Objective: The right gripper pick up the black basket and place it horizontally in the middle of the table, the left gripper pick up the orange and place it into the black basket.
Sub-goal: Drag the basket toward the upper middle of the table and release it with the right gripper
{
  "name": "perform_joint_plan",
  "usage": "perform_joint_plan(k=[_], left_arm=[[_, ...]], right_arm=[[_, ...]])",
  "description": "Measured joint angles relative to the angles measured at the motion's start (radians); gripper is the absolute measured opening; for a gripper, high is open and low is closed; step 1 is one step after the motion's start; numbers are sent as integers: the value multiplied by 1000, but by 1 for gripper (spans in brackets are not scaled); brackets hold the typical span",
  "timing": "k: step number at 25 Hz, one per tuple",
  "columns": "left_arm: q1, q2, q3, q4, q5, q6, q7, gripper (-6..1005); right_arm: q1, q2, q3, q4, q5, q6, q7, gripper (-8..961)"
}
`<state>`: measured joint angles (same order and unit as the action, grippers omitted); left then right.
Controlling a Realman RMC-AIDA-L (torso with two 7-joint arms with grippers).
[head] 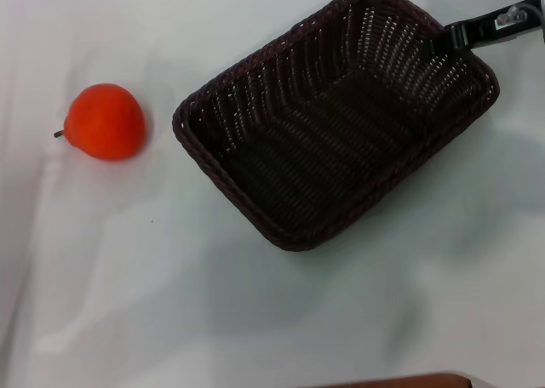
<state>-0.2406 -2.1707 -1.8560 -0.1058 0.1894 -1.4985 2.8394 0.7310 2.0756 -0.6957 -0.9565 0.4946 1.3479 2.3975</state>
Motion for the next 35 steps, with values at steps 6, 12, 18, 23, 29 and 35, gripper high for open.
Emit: perform_joint_plan(k=[6, 12, 18, 23, 29, 35], left_arm=[[-2, 1, 0, 0, -1, -1, 0, 875], [6, 2, -34, 0, -1, -8, 2, 875], [7, 3, -47, -5, -1, -9, 2, 875], [-2, 3, -49, -12, 2, -3, 2, 874], [-17, 5, -49, -12, 4, 6, 2, 874], [-12, 5, -49, -12, 6, 13, 1, 874]], right_arm=[[-2, 6, -1, 8, 30, 4, 4, 215], [-46, 8, 12, -35, 94, 76, 96, 216], [-204, 15, -6, -155, 286, 129, 228, 213], [-337, 30, -63, -280, 348, 152, 331, 206], [-410, 37, -128, -261, 424, 111, 356, 205], [-491, 34, -181, -218, 558, 11, 346, 205]])
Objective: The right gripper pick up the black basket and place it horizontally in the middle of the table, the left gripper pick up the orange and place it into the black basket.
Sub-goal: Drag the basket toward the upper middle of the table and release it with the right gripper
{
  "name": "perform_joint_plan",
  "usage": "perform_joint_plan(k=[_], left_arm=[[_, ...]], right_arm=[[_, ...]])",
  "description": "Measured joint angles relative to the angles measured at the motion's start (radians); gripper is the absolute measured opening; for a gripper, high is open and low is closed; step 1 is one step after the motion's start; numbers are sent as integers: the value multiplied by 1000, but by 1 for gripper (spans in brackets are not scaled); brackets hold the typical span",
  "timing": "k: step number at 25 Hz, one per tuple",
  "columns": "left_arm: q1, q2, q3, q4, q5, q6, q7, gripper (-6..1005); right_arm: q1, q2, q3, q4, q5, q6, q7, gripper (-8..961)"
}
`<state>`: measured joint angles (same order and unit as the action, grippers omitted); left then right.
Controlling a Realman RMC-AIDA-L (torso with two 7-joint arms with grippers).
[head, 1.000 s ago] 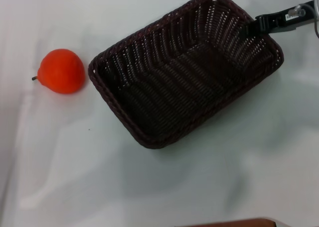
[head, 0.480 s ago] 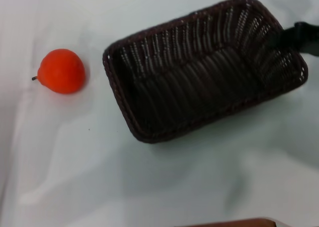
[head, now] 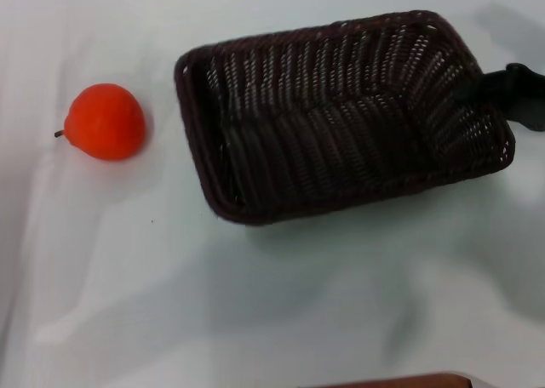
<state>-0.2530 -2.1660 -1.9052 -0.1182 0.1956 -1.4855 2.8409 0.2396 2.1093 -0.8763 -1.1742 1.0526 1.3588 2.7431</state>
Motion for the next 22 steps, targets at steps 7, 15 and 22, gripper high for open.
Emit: perform_joint_plan(k=[7, 15, 22], left_arm=[[3, 0, 0, 0, 0, 2, 0, 874], [4, 0, 0, 0, 1, 0, 0, 875], [10, 0, 0, 0, 0, 0, 0, 875]], right_arm=[[-39, 1, -37, 14, 43, -46, -4, 206], [-48, -5, -40, 16, 95, -43, -30, 226], [-51, -9, -19, 18, 111, -9, -31, 337]])
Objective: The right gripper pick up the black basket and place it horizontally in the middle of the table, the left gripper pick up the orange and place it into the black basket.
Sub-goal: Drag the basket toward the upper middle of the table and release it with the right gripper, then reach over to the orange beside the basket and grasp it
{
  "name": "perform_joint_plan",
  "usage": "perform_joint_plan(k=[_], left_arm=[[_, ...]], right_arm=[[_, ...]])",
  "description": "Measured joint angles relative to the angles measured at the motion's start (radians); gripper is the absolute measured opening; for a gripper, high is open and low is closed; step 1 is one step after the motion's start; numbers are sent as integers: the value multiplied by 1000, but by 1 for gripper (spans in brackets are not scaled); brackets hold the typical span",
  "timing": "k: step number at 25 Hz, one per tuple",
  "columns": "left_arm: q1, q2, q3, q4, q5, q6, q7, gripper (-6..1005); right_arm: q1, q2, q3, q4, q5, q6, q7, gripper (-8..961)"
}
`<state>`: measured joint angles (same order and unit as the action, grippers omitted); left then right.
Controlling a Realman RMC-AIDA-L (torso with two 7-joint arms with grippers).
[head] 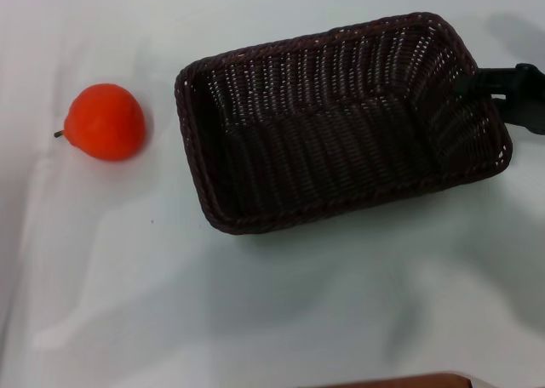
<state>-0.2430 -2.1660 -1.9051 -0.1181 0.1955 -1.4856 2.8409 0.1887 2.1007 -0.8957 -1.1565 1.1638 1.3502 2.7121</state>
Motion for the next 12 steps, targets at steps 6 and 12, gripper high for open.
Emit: perform_joint_plan(k=[6, 12], left_arm=[[0, 0, 2, 0, 2, 2, -2, 874], [3, 27, 24, -10, 8, 31, -104, 875]], right_arm=[[0, -1, 20, -5, 6, 29, -6, 616], [5, -10, 192, -22, 65, 108, -104, 741]])
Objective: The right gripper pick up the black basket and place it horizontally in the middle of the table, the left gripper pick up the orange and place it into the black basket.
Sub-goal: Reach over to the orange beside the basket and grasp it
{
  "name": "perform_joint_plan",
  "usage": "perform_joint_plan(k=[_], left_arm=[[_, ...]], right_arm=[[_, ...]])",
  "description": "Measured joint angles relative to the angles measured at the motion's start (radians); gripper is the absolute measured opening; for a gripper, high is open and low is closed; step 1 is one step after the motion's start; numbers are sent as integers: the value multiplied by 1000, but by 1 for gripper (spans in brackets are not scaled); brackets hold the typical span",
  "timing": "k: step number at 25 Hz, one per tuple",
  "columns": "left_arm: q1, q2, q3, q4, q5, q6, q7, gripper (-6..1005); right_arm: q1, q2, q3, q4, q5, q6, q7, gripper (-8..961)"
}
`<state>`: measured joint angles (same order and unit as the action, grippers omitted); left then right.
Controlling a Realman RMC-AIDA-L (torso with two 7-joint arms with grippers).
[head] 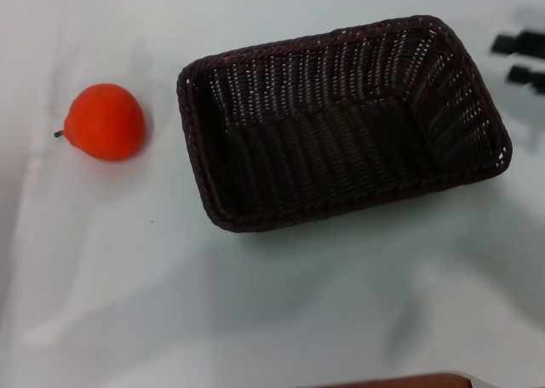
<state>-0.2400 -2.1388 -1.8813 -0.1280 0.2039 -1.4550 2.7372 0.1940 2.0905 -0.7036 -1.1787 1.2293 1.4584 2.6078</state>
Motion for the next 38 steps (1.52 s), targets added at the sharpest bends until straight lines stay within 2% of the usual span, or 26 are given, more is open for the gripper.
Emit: perform_joint_plan(k=[2, 3, 4, 5, 6, 8, 10, 11, 12, 15, 17, 19, 21, 23, 29, 31, 34, 38], left_arm=[[-1, 25, 35, -8, 10, 38, -87, 875], [0, 47, 62, -18, 25, 66, -154, 875], [1, 82, 104, -37, 54, 103, -240, 875], [1, 87, 111, -41, 61, 110, -252, 875], [2, 113, 140, -59, 91, 133, -307, 875], [2, 150, 175, -89, 148, 163, -387, 875], [-5, 215, 213, -134, 264, 200, -530, 874], [-5, 215, 213, -134, 264, 200, -530, 874], [-14, 241, 224, -149, 325, 210, -595, 874], [-30, 271, 228, -173, 451, 215, -682, 874], [-34, 278, 227, -191, 512, 217, -710, 875], [-35, 276, 224, -211, 568, 239, -725, 875], [-36, 264, 221, -227, 601, 280, -730, 875], [-36, 242, 221, -241, 617, 336, -730, 875], [-36, 182, 221, -301, 654, 469, -692, 874], [-36, 169, 220, -327, 683, 493, -686, 874], [-38, 161, 219, -347, 717, 499, -686, 875], [-39, 160, 218, -359, 748, 502, -686, 875]], right_arm=[[4, -1, 53, -2, 38, 19, -55, 742], [4, -1, 82, 2, 74, 27, -95, 742], [4, -1, 82, 2, 74, 27, -95, 742], [5, 0, 135, 37, 190, 36, -230, 743], [5, 0, 141, 45, 208, 38, -249, 743], [7, -1, 163, 91, 289, 39, -360, 744], [19, -2, 189, 171, 384, 39, -511, 742], [28, -3, 201, 213, 418, 44, -581, 742], [38, -4, 216, 255, 447, 51, -647, 741], [79, -5, 281, 418, 520, 84, -873, 738], [102, -5, 330, 517, 554, 107, -1009, 737], [124, -5, 382, 604, 575, 130, -1145, 735], [140, -4, 424, 669, 584, 141, -1244, 736], [160, -3, 464, 727, 590, 148, -1313, 736], [200, -2, 520, 800, 596, 163, -1401, 735], [211, -3, 525, 807, 596, 161, -1410, 735], [224, -2, 546, 831, 596, 139, -1423, 735], [232, -3, 589, 860, 596, 117, -1439, 734]])
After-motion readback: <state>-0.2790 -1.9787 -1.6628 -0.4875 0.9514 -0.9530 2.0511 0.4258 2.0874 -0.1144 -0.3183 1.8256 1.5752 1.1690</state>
